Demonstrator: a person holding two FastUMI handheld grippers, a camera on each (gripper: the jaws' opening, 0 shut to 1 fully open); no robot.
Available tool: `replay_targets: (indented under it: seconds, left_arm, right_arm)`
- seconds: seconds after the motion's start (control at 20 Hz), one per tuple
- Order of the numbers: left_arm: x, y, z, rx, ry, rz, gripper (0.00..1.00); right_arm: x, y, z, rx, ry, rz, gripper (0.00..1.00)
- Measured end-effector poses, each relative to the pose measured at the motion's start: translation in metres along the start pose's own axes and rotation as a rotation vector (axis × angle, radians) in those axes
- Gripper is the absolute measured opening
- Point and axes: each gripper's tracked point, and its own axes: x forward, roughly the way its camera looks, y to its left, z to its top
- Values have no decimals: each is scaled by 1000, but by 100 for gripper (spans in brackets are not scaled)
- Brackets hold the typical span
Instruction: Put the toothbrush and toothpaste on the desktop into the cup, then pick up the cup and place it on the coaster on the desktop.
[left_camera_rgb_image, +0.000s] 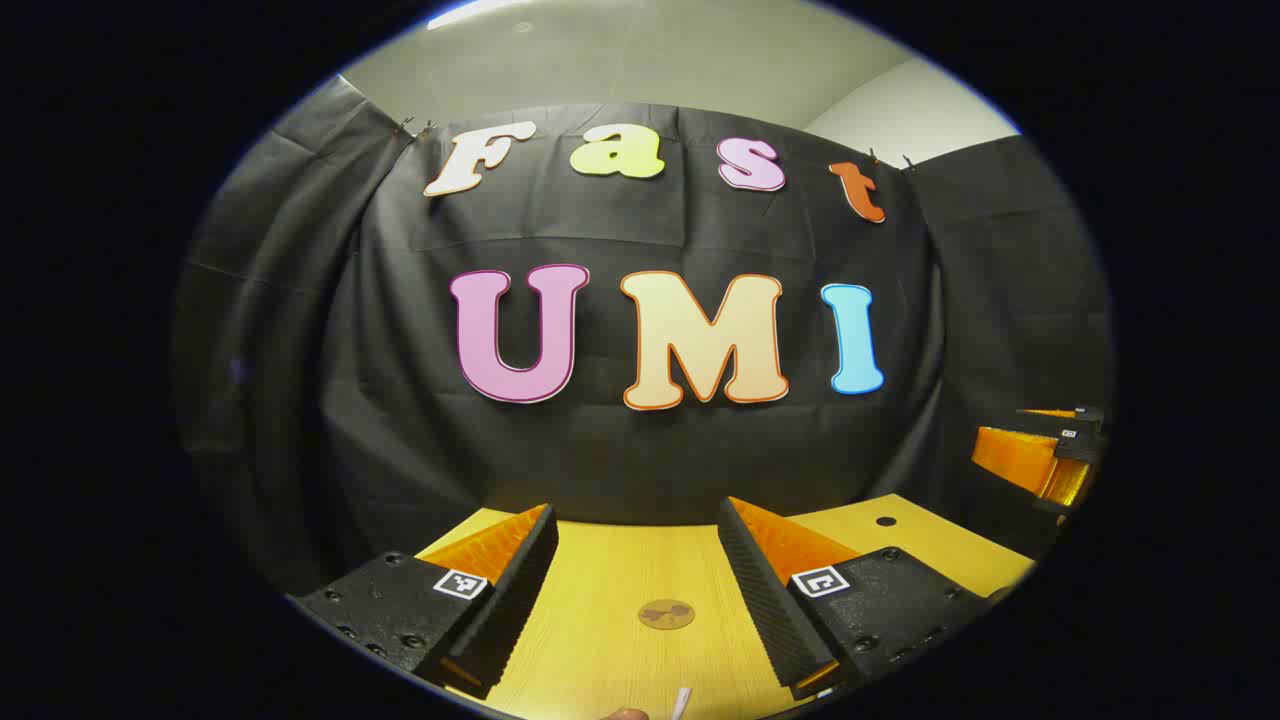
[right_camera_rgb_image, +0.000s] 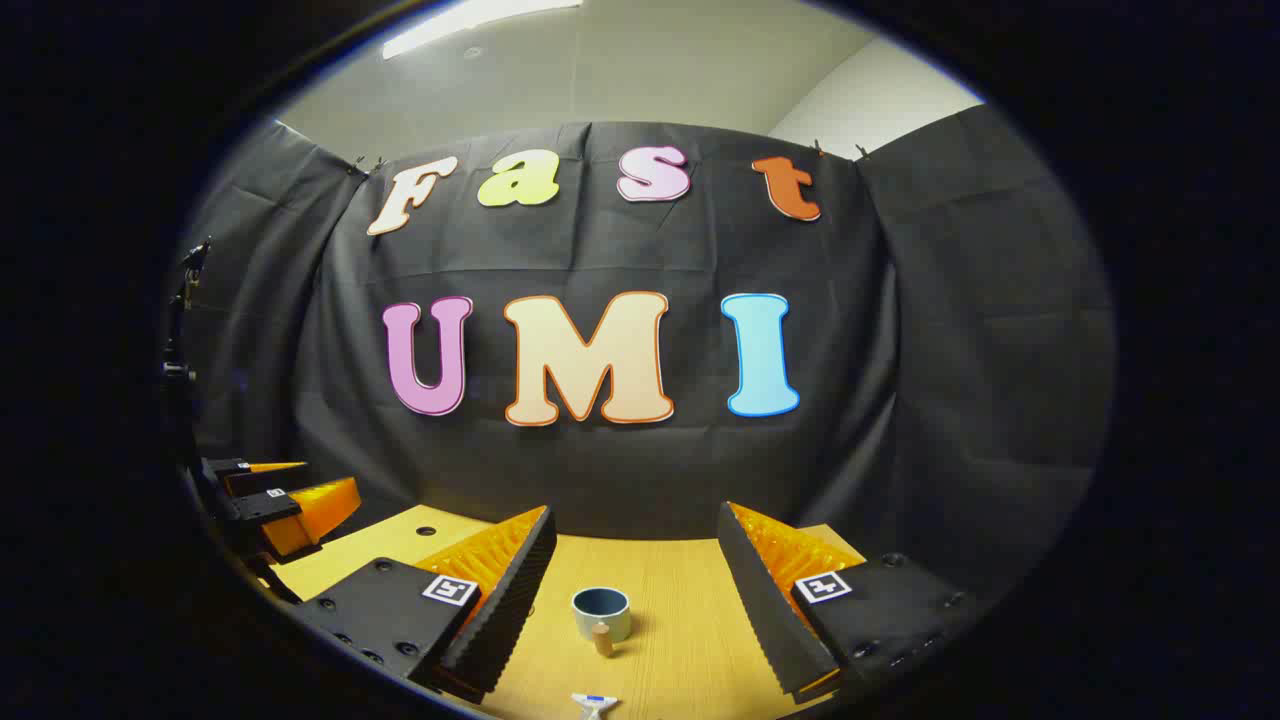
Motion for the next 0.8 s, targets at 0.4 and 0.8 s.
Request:
replay_targets:
  seconds: [0.4,0.8]
  left_arm:
    - [8,-3,4,4,-4,17,94]
    - [9,-1,-1,8,6,20,94]
  right_arm:
    - [10,10,-16,-13,61,58,100]
    - [13,15,-34,-12,105,72,99]
